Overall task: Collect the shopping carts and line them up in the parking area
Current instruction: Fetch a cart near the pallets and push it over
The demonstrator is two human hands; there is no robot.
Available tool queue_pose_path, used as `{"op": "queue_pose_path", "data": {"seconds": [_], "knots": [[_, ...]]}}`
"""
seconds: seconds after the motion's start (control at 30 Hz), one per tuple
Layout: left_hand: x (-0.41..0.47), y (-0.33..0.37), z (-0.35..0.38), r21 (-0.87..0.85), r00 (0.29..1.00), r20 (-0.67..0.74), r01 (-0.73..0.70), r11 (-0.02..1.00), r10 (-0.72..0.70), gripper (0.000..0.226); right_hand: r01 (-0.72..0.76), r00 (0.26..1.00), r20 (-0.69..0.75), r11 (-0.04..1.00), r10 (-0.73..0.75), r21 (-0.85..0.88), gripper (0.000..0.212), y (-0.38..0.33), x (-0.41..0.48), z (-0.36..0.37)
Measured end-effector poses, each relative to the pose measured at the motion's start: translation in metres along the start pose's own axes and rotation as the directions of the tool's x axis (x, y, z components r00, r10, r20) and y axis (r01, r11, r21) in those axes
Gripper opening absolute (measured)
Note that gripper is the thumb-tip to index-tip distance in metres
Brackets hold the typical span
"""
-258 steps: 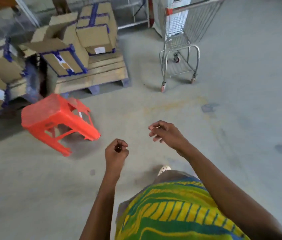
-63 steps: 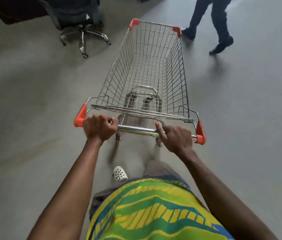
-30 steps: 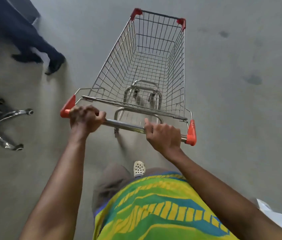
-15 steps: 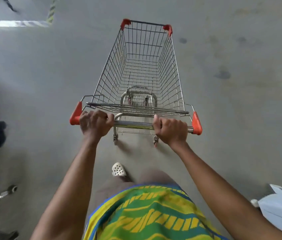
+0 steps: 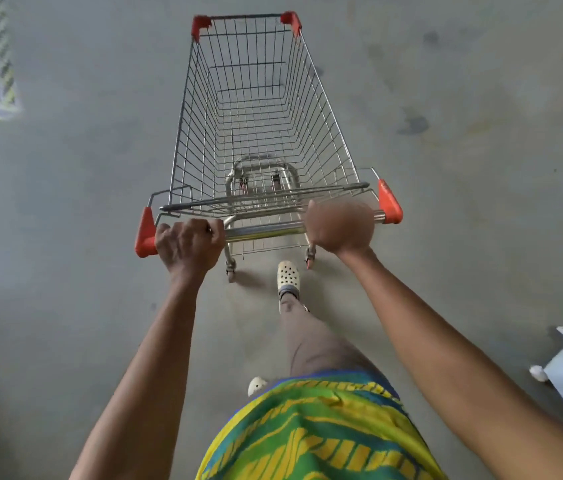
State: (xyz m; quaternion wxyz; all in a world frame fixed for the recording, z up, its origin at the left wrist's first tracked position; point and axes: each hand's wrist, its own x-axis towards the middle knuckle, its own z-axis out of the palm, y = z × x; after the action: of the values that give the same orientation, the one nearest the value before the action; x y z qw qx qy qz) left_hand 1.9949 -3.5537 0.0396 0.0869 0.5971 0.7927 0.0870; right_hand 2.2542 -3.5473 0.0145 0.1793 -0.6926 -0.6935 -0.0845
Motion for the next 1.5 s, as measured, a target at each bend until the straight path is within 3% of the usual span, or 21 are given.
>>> {"op": "queue_pose_path", "data": {"seconds": [0.1,0.23,0.6,0.83,1.0,1.2,1.37,1.5], "knots": [[0.062,0.029,0.002,-0.026,1.0,-0.009,0.02,0.999,-0.02,0.055,-0.02,1.0,-0.008,1.0,0.02,0.007,0.048,0.009,0.07,0.028],[0.139,0.059,0.003,-0.055,0.997,-0.017,0.069,0.996,-0.07,0.057,-0.054,0.991,0.122,0.998,0.052,0.012,0.053,0.013,0.161,0.061],[0.332,0.106,0.009,-0.061,0.98,-0.056,0.187,0.981,-0.19,0.048,0.048,0.928,0.369,0.999,-0.048,0.01,0.044,-0.008,0.398,0.132],[0.475,0.114,0.027,-0.058,0.954,-0.144,0.256,0.965,-0.262,0.052,0.13,0.911,0.391,0.991,-0.134,0.038,0.036,-0.036,0.552,0.193],[0.578,0.115,0.027,-0.023,0.958,-0.142,0.247,0.969,-0.248,0.052,0.149,0.907,0.391,0.987,-0.159,0.055,0.051,-0.064,0.655,0.236],[0.699,0.115,0.019,0.049,0.969,-0.047,0.243,0.969,-0.241,0.047,0.163,0.875,0.452,0.985,-0.172,0.06,0.054,-0.096,0.772,0.284],[0.801,0.117,0.013,-0.012,0.957,-0.06,0.285,0.959,-0.285,0.05,0.196,0.844,0.5,0.979,-0.195,0.05,0.042,-0.12,0.87,0.326],[0.891,0.122,0.016,0.048,0.948,-0.061,0.315,0.948,-0.312,0.052,0.227,0.849,0.477,0.972,-0.228,0.061,0.041,-0.138,0.953,0.369]]}}
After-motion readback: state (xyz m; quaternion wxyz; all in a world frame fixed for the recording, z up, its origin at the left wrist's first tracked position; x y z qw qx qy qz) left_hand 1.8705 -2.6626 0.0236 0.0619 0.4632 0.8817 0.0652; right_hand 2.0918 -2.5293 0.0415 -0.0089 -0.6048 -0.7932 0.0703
